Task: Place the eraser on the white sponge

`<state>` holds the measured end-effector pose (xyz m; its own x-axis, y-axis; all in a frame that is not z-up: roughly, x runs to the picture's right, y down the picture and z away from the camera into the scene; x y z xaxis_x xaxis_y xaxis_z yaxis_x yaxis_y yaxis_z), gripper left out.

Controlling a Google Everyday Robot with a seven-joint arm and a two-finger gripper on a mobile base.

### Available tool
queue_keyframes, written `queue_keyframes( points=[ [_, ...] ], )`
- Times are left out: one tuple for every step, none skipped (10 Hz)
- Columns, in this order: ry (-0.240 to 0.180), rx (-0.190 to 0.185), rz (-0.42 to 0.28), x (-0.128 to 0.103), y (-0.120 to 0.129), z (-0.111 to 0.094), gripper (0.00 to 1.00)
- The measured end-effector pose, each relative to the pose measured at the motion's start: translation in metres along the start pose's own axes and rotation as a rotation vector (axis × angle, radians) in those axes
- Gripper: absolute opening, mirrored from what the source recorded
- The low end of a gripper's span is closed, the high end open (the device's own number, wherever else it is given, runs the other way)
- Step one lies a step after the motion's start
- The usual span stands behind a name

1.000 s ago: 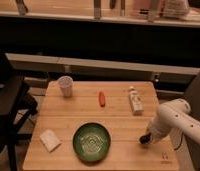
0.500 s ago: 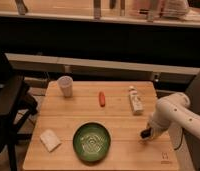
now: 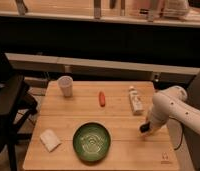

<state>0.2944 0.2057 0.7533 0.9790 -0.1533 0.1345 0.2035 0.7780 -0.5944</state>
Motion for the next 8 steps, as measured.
queue_keyframes(
  points=[
    [0.002,0.003,-0.002,-0.001,-0.002,-0.003,0.00],
    [0.003,0.006,0.000,-0.002,-0.003,-0.006,0.00],
    [0.007,0.008,0.002,-0.001,-0.007,-0.008,0.00],
    [0.009,0.013,0.002,0.000,-0.017,-0.008,0.00],
    [0.010,0.014,-0.009,-0.003,-0.026,-0.008,0.00],
    [0.014,0.014,-0.012,-0.002,-0.026,-0.009,0.00],
    [0.018,0.018,-0.009,-0.002,-0.025,-0.014,0.00],
    [0.018,0.021,-0.008,-0.004,-0.026,-0.017,0.00]
  ],
)
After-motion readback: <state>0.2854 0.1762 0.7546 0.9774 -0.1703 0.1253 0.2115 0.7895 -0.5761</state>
